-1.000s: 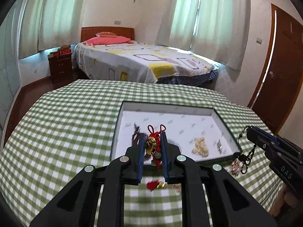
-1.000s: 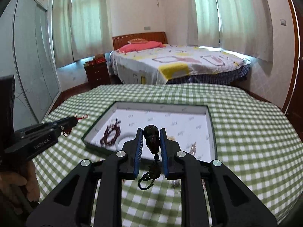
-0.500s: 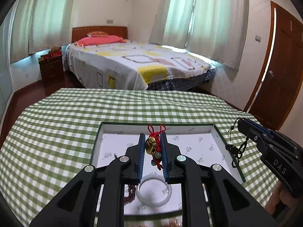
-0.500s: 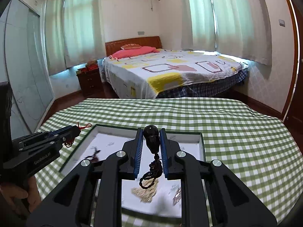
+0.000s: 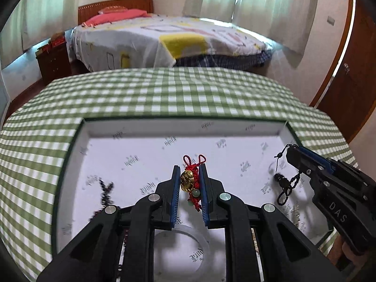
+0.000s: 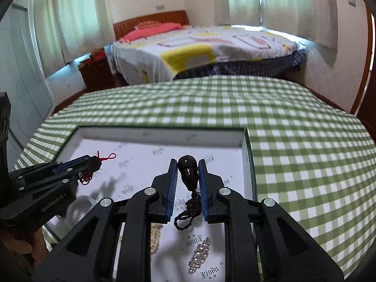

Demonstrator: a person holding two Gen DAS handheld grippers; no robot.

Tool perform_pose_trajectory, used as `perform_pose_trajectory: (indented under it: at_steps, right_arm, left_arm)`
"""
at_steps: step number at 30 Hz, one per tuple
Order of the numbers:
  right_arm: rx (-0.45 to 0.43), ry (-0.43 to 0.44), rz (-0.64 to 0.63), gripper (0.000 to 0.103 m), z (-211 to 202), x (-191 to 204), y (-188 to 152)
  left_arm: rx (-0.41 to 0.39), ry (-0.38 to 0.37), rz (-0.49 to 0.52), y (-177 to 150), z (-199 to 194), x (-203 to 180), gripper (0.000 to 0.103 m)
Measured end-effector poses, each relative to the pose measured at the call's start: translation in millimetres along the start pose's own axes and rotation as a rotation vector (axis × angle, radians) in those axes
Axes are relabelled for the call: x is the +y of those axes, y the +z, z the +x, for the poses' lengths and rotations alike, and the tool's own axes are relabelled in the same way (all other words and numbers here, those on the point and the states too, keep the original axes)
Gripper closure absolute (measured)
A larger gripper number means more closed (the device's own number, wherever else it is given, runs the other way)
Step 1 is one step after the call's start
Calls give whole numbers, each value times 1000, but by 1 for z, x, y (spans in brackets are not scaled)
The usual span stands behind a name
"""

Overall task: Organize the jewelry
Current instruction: 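Open the left tool to drop the charm in the box while the right tool drops the pendant, then move the left tool to the red rose brooch while the right tool moves to the pearl ring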

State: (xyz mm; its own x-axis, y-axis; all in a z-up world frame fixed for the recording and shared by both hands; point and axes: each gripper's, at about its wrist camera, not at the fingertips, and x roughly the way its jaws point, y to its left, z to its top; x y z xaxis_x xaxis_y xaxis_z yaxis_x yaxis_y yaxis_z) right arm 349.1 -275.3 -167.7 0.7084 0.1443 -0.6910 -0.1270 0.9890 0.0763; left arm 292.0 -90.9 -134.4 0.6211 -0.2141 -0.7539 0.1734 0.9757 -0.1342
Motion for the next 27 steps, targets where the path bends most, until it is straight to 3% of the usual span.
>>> perform_pose_trajectory:
  at_steps: [13,15,17,19,23,27]
  right_arm:
    - [91,5,14,84,23,-7,-12]
    - [89,7,16,83,22,-7,-13]
    - [87,10,15,82,22,-6,-13]
    - [74,8,15,71,19,-6,-12]
    - [34,4,12,71,4,-5,-9]
    - [-18,4,2,71,-16,1,-5]
  left_arm:
    - [80,21,18,-9,18,-12,84]
    - [91,18,14,-8,19,-13,79]
    - [85,15,14,-7,17,-14,63]
    - [76,11,16,-7,15,-14,56]
    - [50,-11,-4,-6,8,-11,54]
    - [-38,-25,-9,-6,-15,-8,54]
